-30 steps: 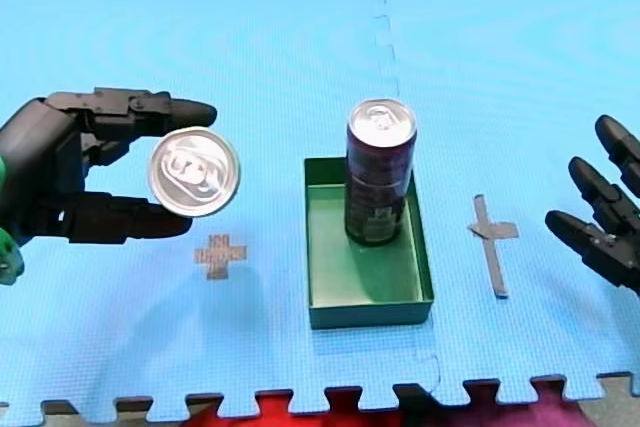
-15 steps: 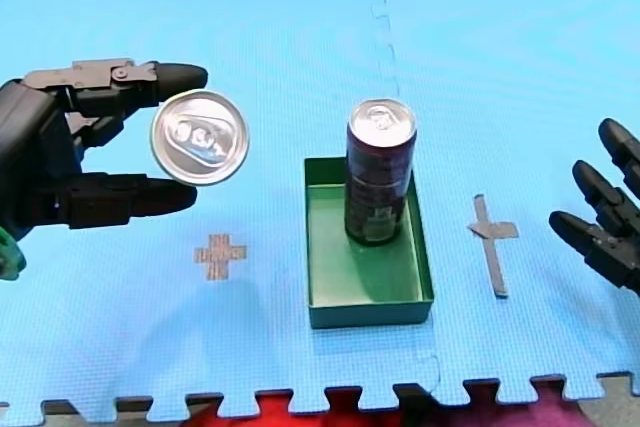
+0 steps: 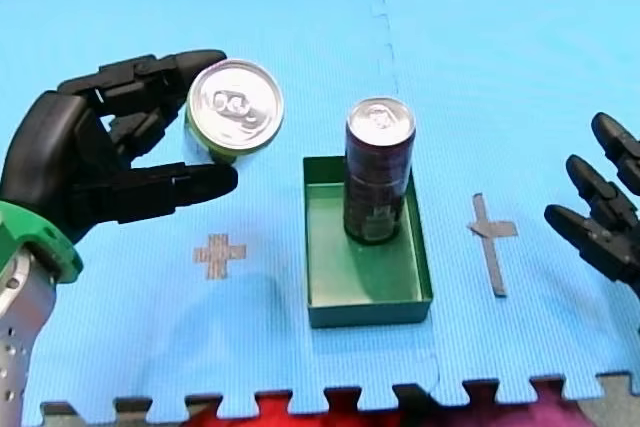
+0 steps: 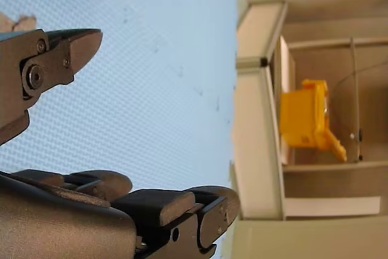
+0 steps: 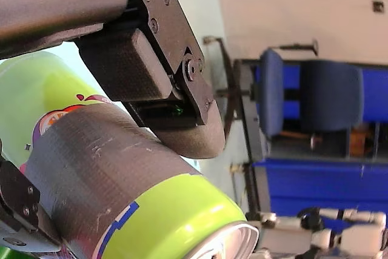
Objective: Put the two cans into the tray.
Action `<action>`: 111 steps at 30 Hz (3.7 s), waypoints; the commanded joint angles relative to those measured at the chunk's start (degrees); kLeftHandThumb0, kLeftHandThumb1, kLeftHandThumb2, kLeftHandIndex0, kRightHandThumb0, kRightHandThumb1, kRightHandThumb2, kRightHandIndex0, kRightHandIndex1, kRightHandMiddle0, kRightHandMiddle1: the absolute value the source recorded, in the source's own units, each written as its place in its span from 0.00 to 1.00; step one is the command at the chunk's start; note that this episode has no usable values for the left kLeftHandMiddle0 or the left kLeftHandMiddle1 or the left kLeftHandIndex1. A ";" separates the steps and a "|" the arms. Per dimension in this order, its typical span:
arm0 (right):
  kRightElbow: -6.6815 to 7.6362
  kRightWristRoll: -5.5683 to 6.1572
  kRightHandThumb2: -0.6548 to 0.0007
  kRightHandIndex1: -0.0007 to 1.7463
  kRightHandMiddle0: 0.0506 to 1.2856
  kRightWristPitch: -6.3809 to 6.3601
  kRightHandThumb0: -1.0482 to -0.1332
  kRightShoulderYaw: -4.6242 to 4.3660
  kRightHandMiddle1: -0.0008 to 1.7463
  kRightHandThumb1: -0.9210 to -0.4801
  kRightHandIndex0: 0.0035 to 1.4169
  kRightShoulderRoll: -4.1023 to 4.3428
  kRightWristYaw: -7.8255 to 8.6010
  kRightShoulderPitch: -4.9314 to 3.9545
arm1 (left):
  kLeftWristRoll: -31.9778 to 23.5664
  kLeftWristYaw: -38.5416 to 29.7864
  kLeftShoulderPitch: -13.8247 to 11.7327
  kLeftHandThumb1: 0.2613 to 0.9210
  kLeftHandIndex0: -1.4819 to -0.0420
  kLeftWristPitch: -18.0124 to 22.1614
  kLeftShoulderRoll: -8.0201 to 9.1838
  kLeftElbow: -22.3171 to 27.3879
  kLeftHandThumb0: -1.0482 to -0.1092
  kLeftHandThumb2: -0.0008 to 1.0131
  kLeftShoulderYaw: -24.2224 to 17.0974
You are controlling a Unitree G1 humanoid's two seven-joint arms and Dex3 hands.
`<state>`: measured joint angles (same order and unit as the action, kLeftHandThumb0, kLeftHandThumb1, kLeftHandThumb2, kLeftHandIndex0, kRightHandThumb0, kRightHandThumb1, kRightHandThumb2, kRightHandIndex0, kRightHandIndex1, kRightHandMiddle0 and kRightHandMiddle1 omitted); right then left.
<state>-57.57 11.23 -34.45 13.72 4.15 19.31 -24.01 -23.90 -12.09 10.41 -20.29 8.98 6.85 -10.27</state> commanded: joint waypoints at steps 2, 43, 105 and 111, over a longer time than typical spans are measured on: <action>0.51 -0.10 0.99 0.00 0.27 0.17 0.17 -0.17 0.00 0.20 0.29 0.03 -0.42 0.28 | -2.78 0.70 -1.01 0.69 0.10 0.65 -3.30 -1.05 0.64 0.00 -1.69; 0.37 -0.11 0.99 0.00 0.28 0.17 0.13 -0.54 0.00 0.08 0.30 0.04 0.28 1.22 | -7.24 6.04 -6.38 0.80 0.11 0.27 -12.20 3.78 0.71 0.00 -1.53; 3.39 -0.51 1.00 0.00 0.26 -0.15 0.14 -1.79 0.00 0.02 0.28 -0.78 -0.25 2.63 | -2.58 11.41 -7.71 0.84 0.13 -5.39 -19.40 4.44 0.68 0.00 8.86; 3.27 -0.50 1.00 0.00 0.25 -0.23 0.14 -1.77 0.00 0.01 0.28 -0.77 -0.16 2.56 | -2.62 11.50 -7.46 0.84 0.13 -6.11 -19.73 4.38 0.68 0.00 8.77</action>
<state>-54.35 10.61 -34.53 11.92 3.25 19.18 -21.54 -26.28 -0.58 2.48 -26.47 -10.60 10.98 -1.37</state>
